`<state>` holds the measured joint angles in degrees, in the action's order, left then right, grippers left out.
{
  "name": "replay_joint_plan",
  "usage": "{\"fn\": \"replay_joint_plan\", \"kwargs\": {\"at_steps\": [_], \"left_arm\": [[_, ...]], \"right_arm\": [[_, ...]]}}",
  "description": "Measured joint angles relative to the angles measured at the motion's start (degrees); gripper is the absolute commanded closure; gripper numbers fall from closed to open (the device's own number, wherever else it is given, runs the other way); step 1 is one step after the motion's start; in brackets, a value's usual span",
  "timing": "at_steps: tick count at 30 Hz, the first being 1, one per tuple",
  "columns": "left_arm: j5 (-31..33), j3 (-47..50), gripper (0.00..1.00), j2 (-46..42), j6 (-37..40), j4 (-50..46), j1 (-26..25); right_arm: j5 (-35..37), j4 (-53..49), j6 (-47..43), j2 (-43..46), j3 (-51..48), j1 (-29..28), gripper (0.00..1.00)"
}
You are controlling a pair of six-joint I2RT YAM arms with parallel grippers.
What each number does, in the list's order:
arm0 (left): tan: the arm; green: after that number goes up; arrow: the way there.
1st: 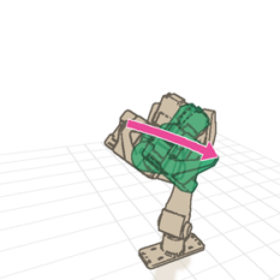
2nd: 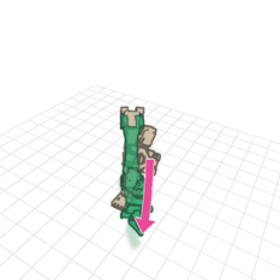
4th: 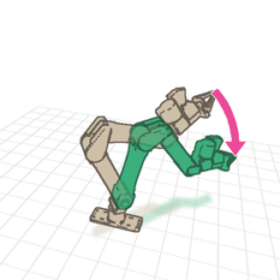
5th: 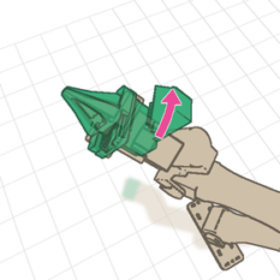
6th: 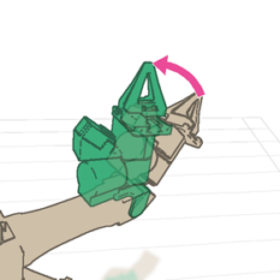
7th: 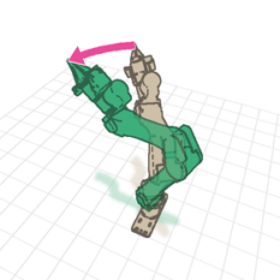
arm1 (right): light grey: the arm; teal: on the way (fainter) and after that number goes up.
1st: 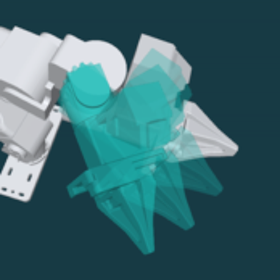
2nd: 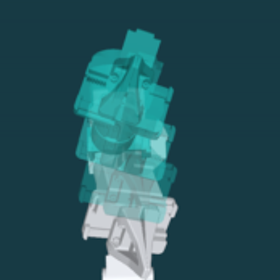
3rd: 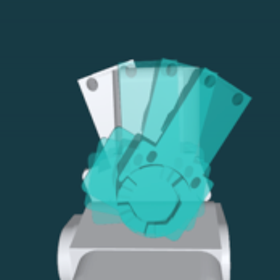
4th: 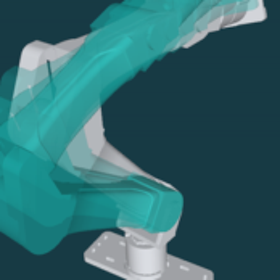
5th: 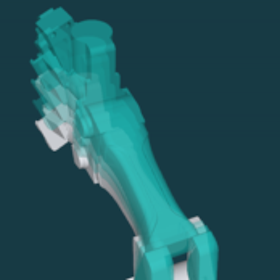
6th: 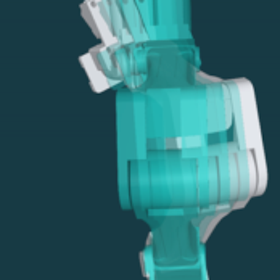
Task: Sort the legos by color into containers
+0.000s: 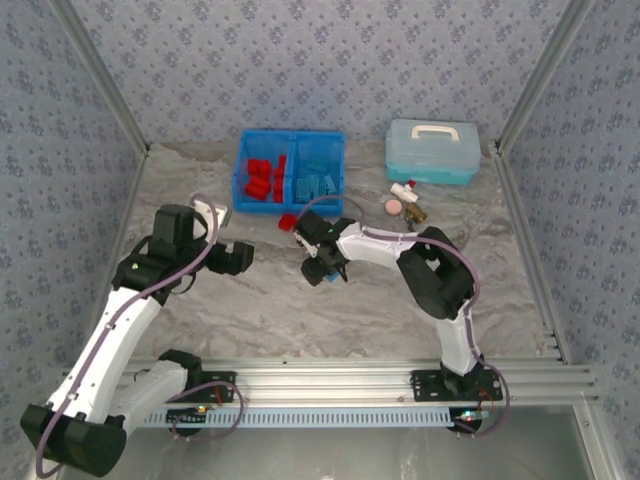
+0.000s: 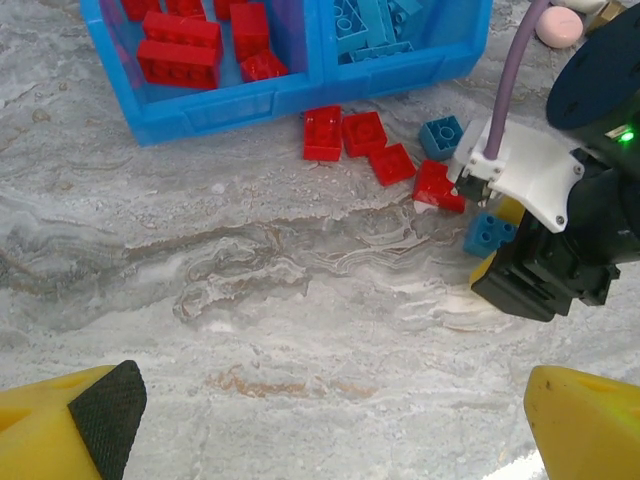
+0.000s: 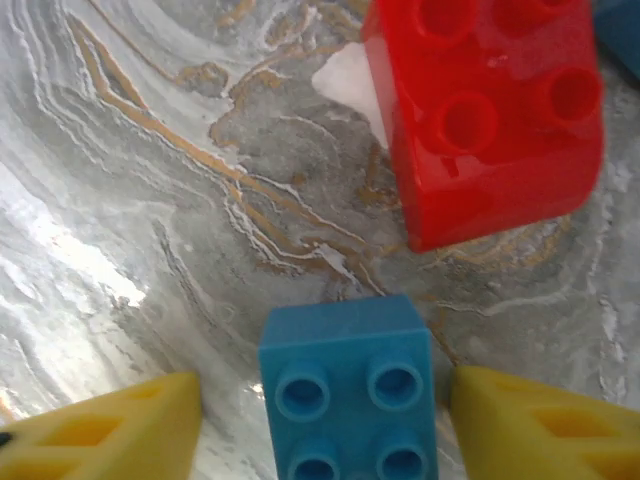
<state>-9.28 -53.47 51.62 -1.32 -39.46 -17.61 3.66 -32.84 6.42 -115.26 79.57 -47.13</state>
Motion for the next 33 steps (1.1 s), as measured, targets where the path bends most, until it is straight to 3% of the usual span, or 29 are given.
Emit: {"fn": "replay_joint_plan", "kwargs": {"at_steps": [6, 10, 15, 21, 25, 33], "left_arm": [[-1.8, 0.4, 0.01, 3.1, -0.5, 3.8, 1.0], [-3.9, 0.4, 0.01, 4.5, -1.1, 5.2, 1.7], [-5.6, 0.4, 0.01, 4.5, -1.8, 6.4, 2.6], [-7.1, 0.4, 0.01, 4.5, -2.2, 6.8, 3.0], [-7.7, 0.4, 0.01, 4.5, -2.4, 7.0, 3.3], [-8.3, 0.8, 0.01, 2.3, -3.2, 8.3, 3.4]], "right_arm": [[2.2, -1.4, 0.2, 0.4, -0.2, -1.1, 0.73], [3.5, -3.7, 0.5, 2.7, -0.5, -1.7, 0.74], [2.6, -4.9, 1.8, 11.8, 0.7, -1.4, 0.73], [3.0, 1.1, 4.7, 18.4, 11.1, 1.8, 0.72], [4.9, 2.8, 6.3, 10.5, 24.7, 5.0, 0.73], [7.2, -2.7, 8.4, -18.2, 53.4, 10.2, 0.71]]}}
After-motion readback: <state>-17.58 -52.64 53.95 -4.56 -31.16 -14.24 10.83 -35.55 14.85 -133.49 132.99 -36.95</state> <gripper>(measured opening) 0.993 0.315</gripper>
